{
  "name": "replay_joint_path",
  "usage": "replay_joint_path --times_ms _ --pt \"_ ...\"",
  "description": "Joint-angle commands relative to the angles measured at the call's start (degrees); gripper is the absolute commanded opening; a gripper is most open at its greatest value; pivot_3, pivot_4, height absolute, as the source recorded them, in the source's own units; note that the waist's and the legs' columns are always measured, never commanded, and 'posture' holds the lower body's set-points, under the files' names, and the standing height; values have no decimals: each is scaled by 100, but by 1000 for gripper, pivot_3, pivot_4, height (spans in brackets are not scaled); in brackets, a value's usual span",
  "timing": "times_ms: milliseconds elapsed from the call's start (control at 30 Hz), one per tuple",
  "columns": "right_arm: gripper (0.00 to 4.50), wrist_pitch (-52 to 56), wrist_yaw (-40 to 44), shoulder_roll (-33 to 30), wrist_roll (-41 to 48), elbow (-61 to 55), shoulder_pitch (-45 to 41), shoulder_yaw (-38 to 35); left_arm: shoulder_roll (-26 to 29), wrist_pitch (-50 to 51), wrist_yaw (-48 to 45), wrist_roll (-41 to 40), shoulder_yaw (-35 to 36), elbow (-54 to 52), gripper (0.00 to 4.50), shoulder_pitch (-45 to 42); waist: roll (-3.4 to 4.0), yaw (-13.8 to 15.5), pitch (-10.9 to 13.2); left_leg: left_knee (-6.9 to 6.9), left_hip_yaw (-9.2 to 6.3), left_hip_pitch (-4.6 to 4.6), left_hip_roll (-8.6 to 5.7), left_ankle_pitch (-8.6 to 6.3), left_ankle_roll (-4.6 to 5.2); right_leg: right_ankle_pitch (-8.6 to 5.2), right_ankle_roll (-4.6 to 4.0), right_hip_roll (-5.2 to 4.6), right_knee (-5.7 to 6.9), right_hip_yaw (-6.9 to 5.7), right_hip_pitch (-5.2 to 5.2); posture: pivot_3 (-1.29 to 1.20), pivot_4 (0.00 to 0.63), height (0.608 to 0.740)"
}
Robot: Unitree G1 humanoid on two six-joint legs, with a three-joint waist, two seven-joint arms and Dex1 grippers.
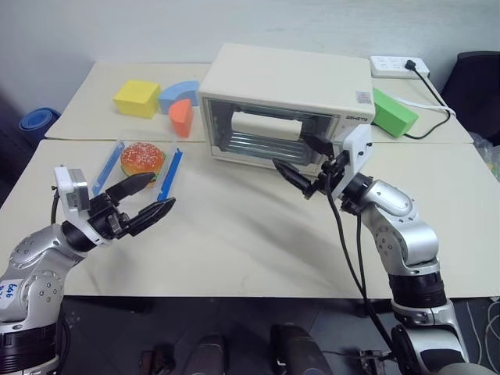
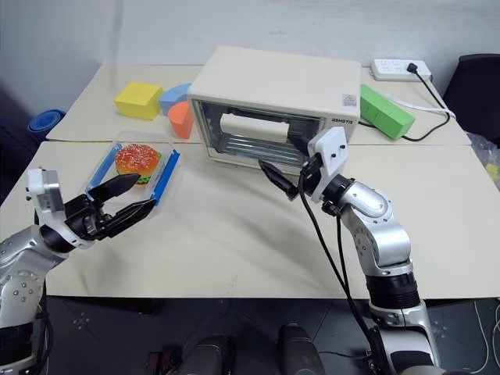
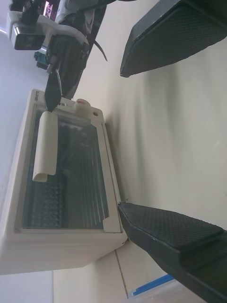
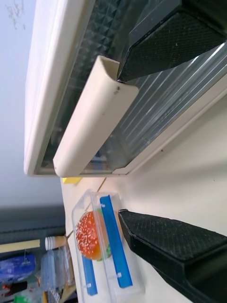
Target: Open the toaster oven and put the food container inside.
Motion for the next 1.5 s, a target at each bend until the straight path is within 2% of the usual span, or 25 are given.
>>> replay_joint_path --times_ms 33,267,367,467,667,800,967,1133,1267,1367,1500 --pt "4462 -11 208 -91 124 -528 132 64 12 -36 -46 -74 119 -56 4500 -108 0 3 0 -3 -2 0 1 1 1 0 0 1 0 -1 -1 0 150 740" --pt "4462 -629 889 -494 -156 -890 908 305 122 -67 -102 48 150 405 4500 -583 -1 10 0 -5 -5 1 1 2 1 -1 -1 2 0 -4 0 0 150 740" --pt "4500 -830 917 -420 -192 -827 1025 318 160 52 -213 -66 165 784 3964 -957 -3 0 1 0 -1 1 0 2 -1 0 -1 2 2 -2 0 0 150 740" --pt "4500 -1025 945 -376 -305 -723 1027 400 168 -149 -338 285 -49 1389 3021 -1475 -3 7 1 0 -1 2 0 3 -2 0 -1 4 5 -3 -1 0 150 740" --pt "4500 -1370 1010 -271 -565 -445 925 599 -116 -1288 -390 1656 -892 3762 1157 -3500 -13 22 6 12 -5 -4 -7 15 -17 0 0 7 8 -14 -1 0 150 740" --pt "4500 -1510 994 -199 -671 -313 951 652 -364 -1924 -609 2167 -1190 4932 13 -4355 -14 -32 6 9 16 -5 -11 14 -15 2 3 7 33 -5 -8 0 150 740" --pt "4500 -1717 933 -159 -804 -195 1063 630 -630 -2437 -1079 2519 -1427 5716 13 -4876 -17 -17 7 5 48 -14 -13 13 -14 2 5 6 55 -10 -43 0 150 740" --pt "4500 -1993 940 -320 -765 -345 1687 353 -781 -2652 -1566 2691 -1608 5826 13 -4900 -20 14 8 35 58 -30 -15 11 -11 3 7 4 78 -1 -60 0 150 740" --pt "4500 -2407 1062 -616 -605 -596 2865 -244 -634 -2436 -2233 2827 -1965 5081 13 -4320 -21 38 8 45 60 -30 -19 8 -5 4 8 2 88 5 -59 0 150 740" --pt "4500 -2636 1043 -794 -527 -782 3634 -710 -405 -2314 -2175 3094 -2185 4363 13 -3726 -22 15 9 46 63 -30 -20 5 1 4 9 1 88 18 -57 0 150 740" --pt "4500 -2706 924 -825 -207 -945 4201 -1343 -337 -2088 -1753 3304 -2273 3649 13 -3193 -25 17 10 50 66 -24 -12 1 7 4 10 4 80 53 -57 0 150 740"
